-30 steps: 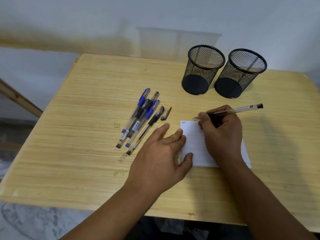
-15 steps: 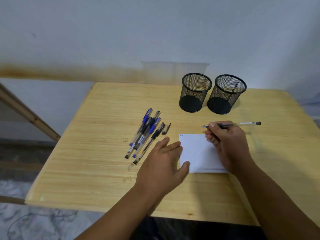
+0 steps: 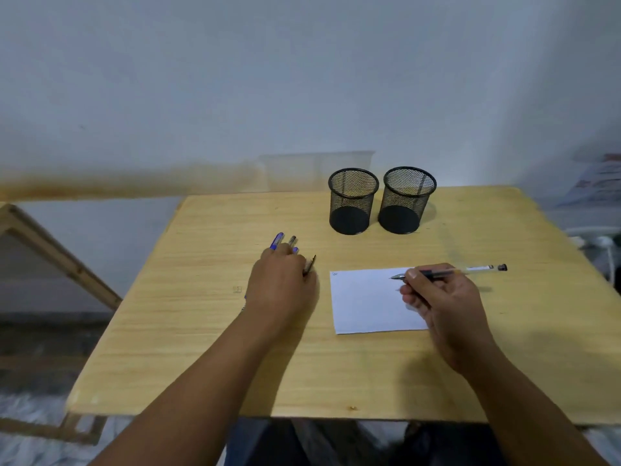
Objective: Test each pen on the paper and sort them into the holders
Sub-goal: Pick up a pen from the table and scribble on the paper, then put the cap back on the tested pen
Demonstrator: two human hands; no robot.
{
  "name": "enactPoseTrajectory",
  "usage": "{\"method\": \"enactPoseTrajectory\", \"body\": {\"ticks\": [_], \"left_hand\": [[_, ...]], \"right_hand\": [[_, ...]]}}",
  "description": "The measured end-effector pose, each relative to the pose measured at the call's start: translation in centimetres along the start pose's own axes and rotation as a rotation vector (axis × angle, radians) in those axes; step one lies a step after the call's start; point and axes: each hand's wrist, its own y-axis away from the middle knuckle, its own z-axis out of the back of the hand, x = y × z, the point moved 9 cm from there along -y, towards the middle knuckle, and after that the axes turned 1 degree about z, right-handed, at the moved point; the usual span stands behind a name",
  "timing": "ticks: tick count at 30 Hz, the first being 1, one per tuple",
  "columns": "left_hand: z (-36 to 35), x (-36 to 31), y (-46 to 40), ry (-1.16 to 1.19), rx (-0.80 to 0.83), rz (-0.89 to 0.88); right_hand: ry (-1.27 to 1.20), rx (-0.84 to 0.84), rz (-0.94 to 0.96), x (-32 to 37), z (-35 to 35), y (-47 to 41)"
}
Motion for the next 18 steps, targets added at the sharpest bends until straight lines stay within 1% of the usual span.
{"method": "enactPoseTrajectory", "body": {"ticks": [3,5,7,9,11,13,15,18], "left_hand": [[-0.1,-0.3,-0.7,-0.108,0.022,-0.035],[0.4,-0.6,-1.1,-0.162,0.009,-0.058],[1.1,-1.0,-1.0,-0.153,-0.025,-0.068],[2.0,-1.4,-0.3,-0.015,-0.049,-0.033],[2.9,-1.8,0.7,0.234,-0.059,0.008],[3.5,-3.0,2.0,0.434,-0.044,-0.014],[3.8,-4.1,3.2,0.549,-0.027,-0.042],[4.0,-5.0,4.2,0.621,-0.021,-0.059]], "right_hand": [[-0.028,-0.022,-0.006,-0.1,1.1,0.4],[-0.041,-0.027,-0.010,-0.3,1.5,0.7],[-0.055,-0.022,-0.012,-0.3,1.5,1.0],[-0.080,-0.001,-0.015,0.0,1.3,1.1],[-0.147,0.039,-0.035,0.4,0.6,1.2],[-0.257,0.076,-0.069,0.8,-0.1,1.2],[-0.311,0.095,-0.074,1.3,-0.6,1.3],[-0.222,0.122,0.005,2.6,-1.1,1.4]]}}
